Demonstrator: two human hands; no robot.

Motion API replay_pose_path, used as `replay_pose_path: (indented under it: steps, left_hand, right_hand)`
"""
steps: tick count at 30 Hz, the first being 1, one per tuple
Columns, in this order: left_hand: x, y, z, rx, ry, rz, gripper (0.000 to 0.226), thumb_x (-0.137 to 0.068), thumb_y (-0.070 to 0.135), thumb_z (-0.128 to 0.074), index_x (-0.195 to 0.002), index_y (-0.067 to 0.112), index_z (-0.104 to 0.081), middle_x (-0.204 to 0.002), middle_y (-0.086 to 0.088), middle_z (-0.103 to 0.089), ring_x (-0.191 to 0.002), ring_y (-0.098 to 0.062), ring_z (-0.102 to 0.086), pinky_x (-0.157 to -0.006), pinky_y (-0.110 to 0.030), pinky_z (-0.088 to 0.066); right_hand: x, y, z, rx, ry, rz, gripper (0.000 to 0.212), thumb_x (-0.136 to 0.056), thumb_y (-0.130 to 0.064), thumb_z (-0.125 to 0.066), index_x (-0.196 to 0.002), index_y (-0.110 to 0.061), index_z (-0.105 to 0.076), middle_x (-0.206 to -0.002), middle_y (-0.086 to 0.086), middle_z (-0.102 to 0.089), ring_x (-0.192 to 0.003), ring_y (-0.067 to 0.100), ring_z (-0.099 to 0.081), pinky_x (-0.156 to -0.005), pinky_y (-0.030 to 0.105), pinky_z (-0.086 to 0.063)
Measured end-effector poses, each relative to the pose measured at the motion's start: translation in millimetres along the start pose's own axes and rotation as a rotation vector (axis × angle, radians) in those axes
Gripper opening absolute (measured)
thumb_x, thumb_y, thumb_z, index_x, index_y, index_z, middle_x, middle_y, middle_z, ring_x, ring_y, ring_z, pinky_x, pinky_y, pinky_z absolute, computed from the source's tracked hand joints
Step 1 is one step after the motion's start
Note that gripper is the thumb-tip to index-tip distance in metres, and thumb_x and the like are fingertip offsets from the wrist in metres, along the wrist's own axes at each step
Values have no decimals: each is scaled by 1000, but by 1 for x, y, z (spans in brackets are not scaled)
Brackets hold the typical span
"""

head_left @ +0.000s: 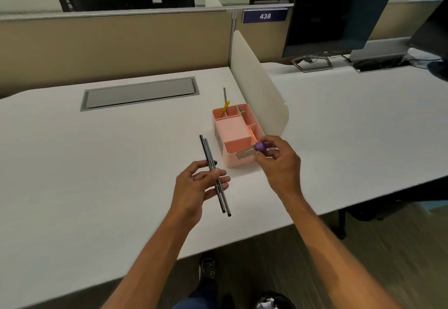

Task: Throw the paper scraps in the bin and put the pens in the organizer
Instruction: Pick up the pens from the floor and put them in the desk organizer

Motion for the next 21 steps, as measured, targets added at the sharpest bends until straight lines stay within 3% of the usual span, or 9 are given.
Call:
replay_pose_path:
  steps: [5,9,13,16,21]
  left_hand:
    - [-35,8,7,9,-8,33,35,-91,7,-72,-124,6,-60,-99,-15,-80,-92,-34,-78,-90,-50,-61]
    - [-55,11,11,-13,-12,48,33,-91,6,-71,-123,5,-61,-99,-16,-80,-91,-34,-78,-92,-52,-60]
    - [-67,12,20,-1,-10,70,31,-91,5,-71,-121,5,-62,-99,-17,-79,-91,-35,-78,-87,-48,-63]
    - [-74,13,26,35,-7,82,31,-90,5,-72,-119,3,-62,-98,-18,-79,-91,-35,-78,-77,-39,-64]
    - [-83,13,32,59,10,98,30,-90,5,-73,-118,3,-63,-98,-19,-79,-91,-36,-78,-74,-36,-64]
  right_hand:
    - [-43,7,-31,206,11,48,30,-84,-17,-79,-110,-19,-65,-102,-3,-63,-86,16,-67,-68,2,-48]
    - [-64,13,-56,515,-2,70,30,-80,-32,-82,-101,-24,-62,-94,-8,-63,-78,9,-57,-68,21,-50]
    - [-76,21,-75,756,-26,19,35,-75,-33,-84,-101,-22,-64,-99,2,-71,-82,10,-46,-68,29,-46]
    - [-82,24,-87,838,-30,-18,35,-73,-31,-83,-101,-20,-64,-99,3,-70,-87,18,-55,-74,33,-45]
    - [-84,36,-101,921,-72,-117,44,-77,-38,-79,-112,-18,-62,-109,6,-70,-106,25,-59,-88,39,-43]
Point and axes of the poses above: each hand's wrist, its own x-axis away from the middle knuckle, its own z-axis out of the back of the hand, y = z × x, the point moved 6 cm from there along -x, towards the middle knuckle
